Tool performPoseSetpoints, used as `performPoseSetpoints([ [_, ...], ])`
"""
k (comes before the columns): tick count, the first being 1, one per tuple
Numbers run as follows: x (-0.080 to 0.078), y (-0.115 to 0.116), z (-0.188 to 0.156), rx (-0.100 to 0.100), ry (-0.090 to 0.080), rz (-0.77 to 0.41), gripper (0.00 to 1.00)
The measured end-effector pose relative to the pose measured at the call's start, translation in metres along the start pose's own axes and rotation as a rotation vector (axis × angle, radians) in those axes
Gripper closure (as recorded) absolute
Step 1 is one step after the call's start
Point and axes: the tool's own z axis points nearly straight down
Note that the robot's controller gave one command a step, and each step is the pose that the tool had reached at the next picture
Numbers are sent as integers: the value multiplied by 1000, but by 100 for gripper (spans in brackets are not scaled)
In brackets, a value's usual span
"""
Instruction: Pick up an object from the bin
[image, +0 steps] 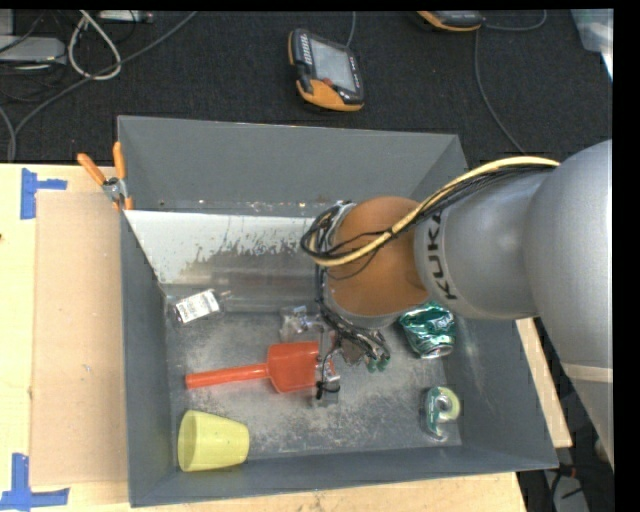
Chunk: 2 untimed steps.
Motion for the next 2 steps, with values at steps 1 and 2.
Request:
performPoseSetpoints([
  [1,12,4,0,0,7,84,100],
  [2,12,4,0,0,7,86,100],
])
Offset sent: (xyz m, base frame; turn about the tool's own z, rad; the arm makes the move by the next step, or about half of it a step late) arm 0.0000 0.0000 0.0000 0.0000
